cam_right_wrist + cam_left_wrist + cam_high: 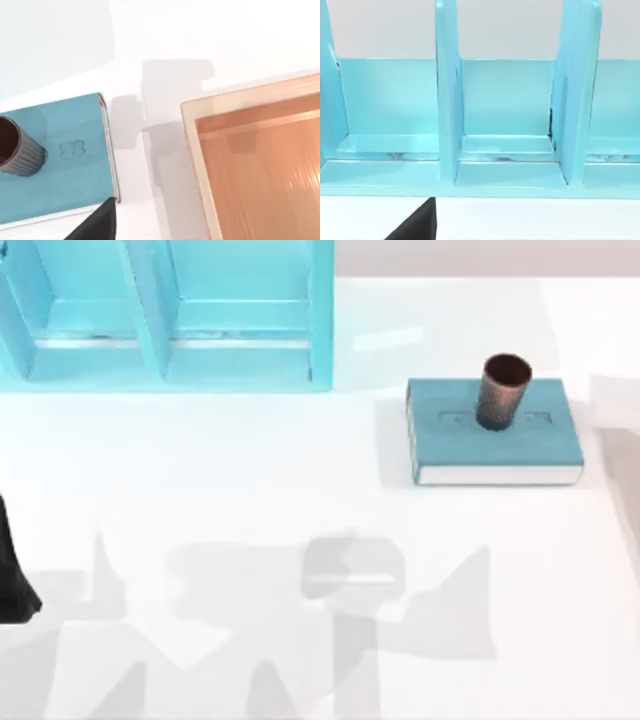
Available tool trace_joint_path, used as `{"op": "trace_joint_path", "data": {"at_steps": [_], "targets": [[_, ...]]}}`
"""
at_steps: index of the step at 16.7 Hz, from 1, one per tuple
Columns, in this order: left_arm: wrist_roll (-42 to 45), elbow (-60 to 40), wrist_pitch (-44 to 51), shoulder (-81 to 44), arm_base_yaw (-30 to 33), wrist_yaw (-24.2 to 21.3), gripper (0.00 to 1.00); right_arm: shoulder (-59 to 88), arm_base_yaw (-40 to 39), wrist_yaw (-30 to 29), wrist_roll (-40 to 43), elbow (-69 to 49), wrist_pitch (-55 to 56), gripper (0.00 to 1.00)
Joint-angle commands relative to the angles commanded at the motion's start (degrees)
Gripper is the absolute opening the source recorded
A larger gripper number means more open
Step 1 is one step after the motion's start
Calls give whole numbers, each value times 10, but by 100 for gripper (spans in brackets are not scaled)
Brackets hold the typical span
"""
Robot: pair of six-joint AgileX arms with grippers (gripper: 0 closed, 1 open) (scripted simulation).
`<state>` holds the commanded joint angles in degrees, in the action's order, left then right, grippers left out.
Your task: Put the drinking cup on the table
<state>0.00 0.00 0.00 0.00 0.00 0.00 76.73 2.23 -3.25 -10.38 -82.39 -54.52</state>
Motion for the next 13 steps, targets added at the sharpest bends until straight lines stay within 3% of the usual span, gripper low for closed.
{"op": "trace_joint_path", "data": {"at_steps": [6, 13], "targets": [[0, 0, 0, 0, 0, 0, 100, 288, -60, -4, -35, -274, -180, 100], [0, 0, 0, 0, 0, 0, 100, 492, -148, 2, -63, -482, -278, 100]]}}
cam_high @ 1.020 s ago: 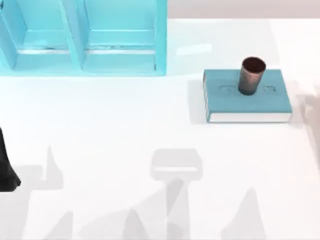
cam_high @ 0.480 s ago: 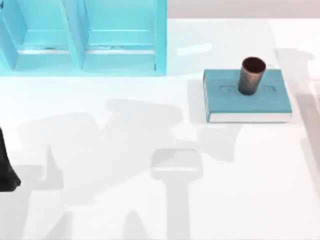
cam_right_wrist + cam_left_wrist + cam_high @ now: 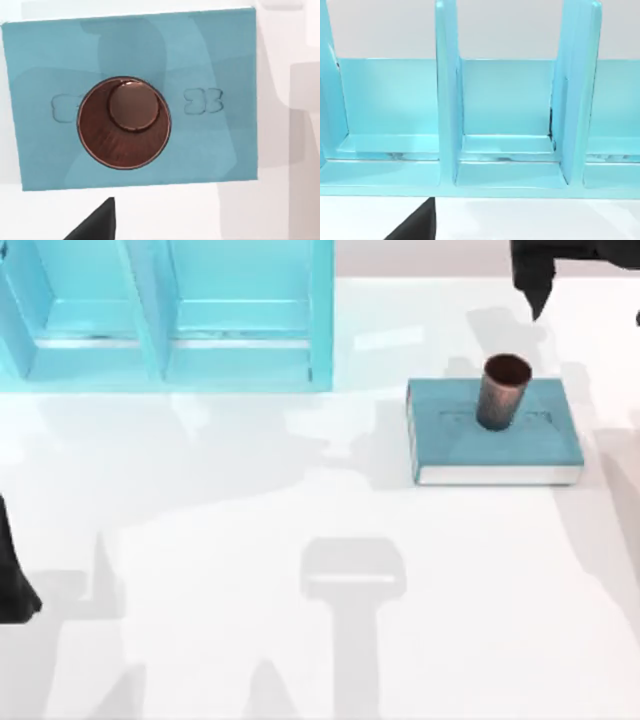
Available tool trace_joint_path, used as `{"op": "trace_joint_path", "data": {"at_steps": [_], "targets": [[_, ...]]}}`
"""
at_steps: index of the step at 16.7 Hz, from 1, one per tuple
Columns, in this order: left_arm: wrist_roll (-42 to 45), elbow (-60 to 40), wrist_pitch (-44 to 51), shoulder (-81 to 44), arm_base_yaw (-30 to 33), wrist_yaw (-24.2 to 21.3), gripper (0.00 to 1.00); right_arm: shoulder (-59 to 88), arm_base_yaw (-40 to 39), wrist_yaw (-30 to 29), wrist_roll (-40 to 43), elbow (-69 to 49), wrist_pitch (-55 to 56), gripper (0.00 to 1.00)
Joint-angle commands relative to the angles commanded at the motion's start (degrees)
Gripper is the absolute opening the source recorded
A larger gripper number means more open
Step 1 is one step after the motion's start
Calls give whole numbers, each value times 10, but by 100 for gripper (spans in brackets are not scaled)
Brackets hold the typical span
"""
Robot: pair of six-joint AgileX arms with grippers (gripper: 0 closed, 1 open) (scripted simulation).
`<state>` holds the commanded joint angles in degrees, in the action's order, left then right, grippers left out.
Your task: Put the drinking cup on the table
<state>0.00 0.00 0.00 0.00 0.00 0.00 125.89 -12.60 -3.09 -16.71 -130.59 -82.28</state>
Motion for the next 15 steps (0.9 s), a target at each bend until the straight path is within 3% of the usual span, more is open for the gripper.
{"op": "trace_joint_path", "data": {"at_steps": [10, 15], "targets": [[0, 0, 0, 0, 0, 0, 100, 38, -23, 2, -4, -37, -13, 100], [0, 0, 0, 0, 0, 0, 100, 45, -23, 3, -2, 51, 83, 100]]}}
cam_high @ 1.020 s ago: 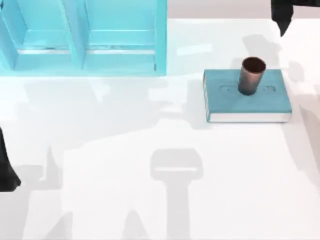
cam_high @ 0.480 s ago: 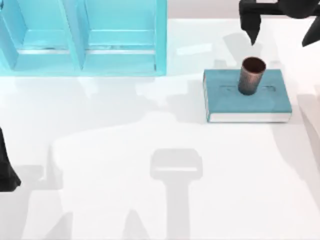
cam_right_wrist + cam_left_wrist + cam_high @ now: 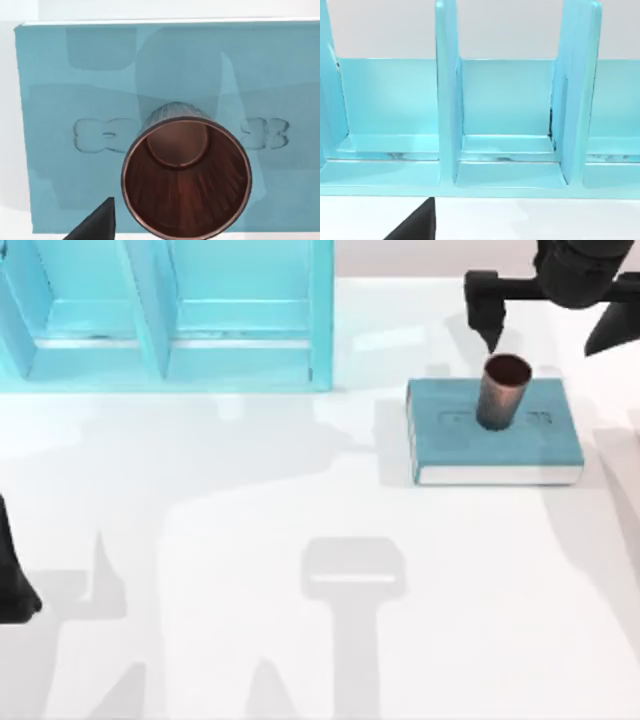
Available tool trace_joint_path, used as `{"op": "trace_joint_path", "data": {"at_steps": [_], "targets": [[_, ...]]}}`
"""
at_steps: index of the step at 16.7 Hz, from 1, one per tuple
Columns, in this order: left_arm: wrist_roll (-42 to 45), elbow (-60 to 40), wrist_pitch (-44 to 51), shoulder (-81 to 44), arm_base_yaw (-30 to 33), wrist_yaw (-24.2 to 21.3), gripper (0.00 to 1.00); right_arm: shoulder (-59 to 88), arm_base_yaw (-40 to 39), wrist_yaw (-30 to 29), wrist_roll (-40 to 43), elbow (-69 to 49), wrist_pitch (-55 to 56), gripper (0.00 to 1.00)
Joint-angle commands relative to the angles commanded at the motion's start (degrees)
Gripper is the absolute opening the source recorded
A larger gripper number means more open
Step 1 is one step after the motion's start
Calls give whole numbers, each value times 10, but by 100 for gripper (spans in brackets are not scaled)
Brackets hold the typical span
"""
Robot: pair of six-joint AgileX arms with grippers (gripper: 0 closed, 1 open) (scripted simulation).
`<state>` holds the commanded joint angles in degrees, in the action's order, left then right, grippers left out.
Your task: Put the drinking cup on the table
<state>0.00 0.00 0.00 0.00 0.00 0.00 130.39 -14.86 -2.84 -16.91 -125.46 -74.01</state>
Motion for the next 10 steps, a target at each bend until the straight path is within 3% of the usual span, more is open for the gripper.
{"op": "trace_joint_path", "data": {"at_steps": [4, 9, 10], "targets": [[0, 0, 0, 0, 0, 0, 100, 10, 1, 0, 1, 89, 100, 100], [0, 0, 0, 0, 0, 0, 100, 12, 1, 0, 1, 104, 115, 100], [0, 0, 0, 0, 0, 0, 100, 12, 1, 0, 1, 104, 115, 92]]}}
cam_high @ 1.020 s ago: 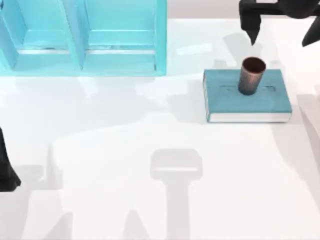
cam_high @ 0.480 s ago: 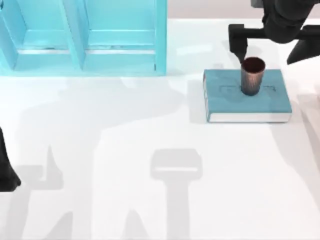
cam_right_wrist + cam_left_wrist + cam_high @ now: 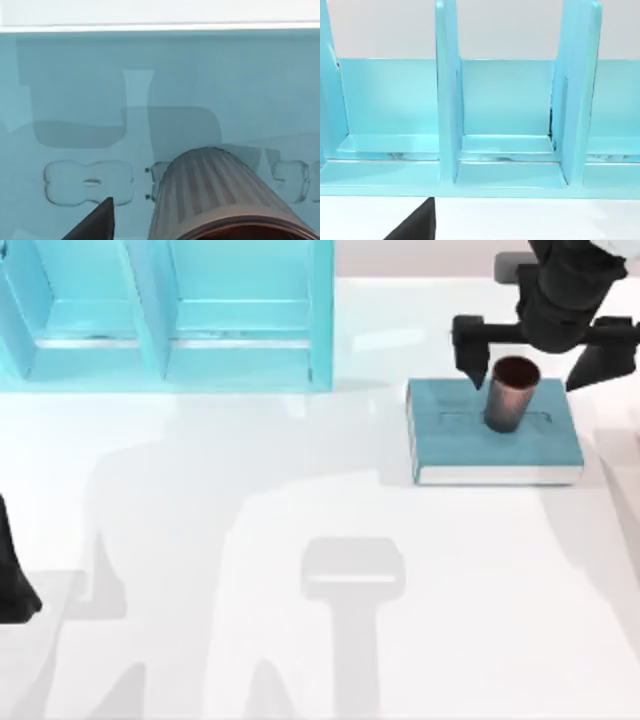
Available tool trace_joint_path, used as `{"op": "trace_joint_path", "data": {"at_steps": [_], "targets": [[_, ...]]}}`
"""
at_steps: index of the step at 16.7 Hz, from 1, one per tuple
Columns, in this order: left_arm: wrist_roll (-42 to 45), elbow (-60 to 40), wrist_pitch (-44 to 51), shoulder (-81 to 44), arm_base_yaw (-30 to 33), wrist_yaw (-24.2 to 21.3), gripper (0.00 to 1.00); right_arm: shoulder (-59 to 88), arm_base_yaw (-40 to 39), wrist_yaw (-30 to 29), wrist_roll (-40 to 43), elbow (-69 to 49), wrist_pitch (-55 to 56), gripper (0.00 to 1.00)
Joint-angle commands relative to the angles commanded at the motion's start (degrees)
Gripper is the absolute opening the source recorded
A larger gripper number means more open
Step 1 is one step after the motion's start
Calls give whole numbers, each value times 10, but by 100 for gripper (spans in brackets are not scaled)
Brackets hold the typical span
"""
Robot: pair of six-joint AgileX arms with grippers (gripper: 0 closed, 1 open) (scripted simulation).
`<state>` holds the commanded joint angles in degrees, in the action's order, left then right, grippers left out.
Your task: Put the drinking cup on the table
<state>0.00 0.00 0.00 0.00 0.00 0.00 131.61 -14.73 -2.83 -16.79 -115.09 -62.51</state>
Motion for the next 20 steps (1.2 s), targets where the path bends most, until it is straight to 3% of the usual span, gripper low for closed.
{"op": "trace_joint_path", "data": {"at_steps": [12, 20], "targets": [[0, 0, 0, 0, 0, 0, 100, 0, 0, 0, 0, 0, 0, 2], [0, 0, 0, 0, 0, 0, 100, 0, 0, 0, 0, 0, 0, 0]]}}
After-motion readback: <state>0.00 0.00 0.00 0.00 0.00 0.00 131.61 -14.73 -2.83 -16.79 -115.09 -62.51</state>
